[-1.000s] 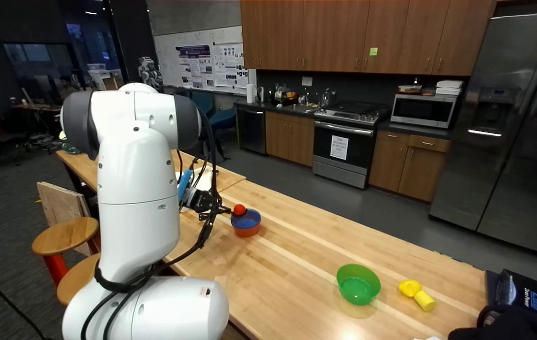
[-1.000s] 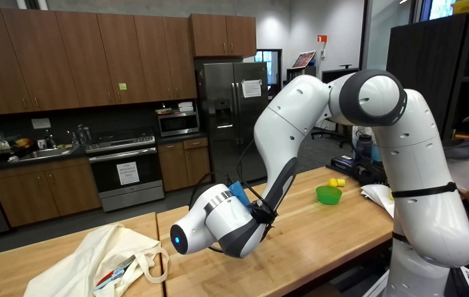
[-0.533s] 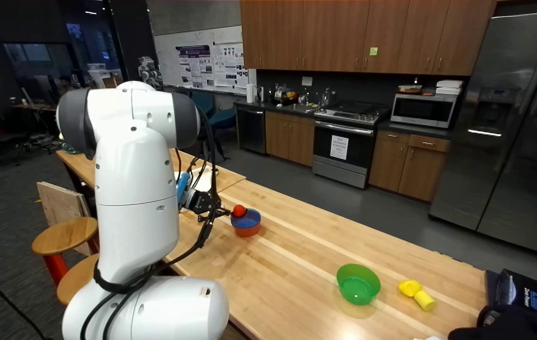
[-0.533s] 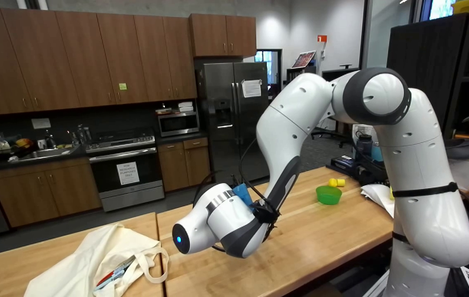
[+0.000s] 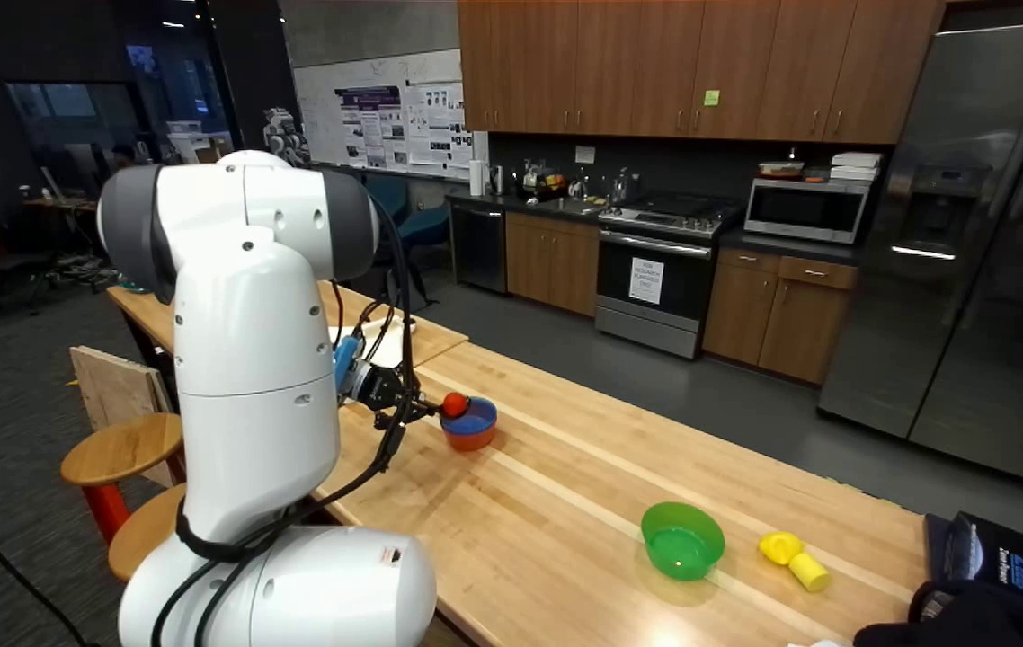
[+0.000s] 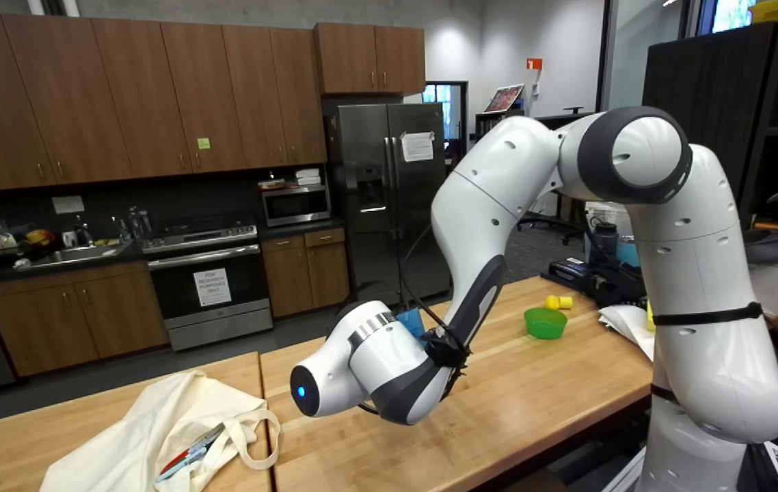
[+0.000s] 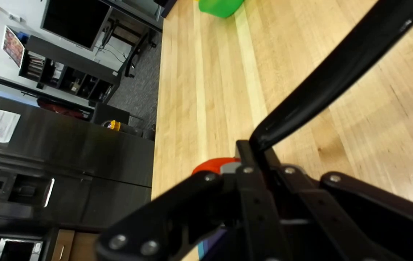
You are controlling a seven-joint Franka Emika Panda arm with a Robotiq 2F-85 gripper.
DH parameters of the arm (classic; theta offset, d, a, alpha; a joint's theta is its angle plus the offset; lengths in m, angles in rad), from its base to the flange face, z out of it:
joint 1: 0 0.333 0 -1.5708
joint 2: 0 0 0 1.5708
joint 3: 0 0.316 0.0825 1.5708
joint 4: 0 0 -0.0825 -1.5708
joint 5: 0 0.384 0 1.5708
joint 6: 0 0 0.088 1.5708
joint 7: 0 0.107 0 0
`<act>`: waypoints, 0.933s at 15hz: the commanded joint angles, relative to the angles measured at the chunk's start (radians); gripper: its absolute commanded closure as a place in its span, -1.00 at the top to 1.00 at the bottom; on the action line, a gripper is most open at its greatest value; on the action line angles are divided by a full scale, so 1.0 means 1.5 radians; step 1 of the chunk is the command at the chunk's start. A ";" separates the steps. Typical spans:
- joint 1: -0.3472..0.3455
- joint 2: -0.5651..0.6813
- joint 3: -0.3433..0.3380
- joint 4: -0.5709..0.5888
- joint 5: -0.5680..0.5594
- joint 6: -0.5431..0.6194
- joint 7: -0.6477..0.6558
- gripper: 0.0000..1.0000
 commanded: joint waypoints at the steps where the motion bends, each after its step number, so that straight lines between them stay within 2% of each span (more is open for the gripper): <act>1: -0.007 -0.041 -0.001 -0.029 0.014 0.019 0.005 -0.96; 14: -0.032 -0.064 -0.010 -0.044 0.014 0.047 -0.005 -0.96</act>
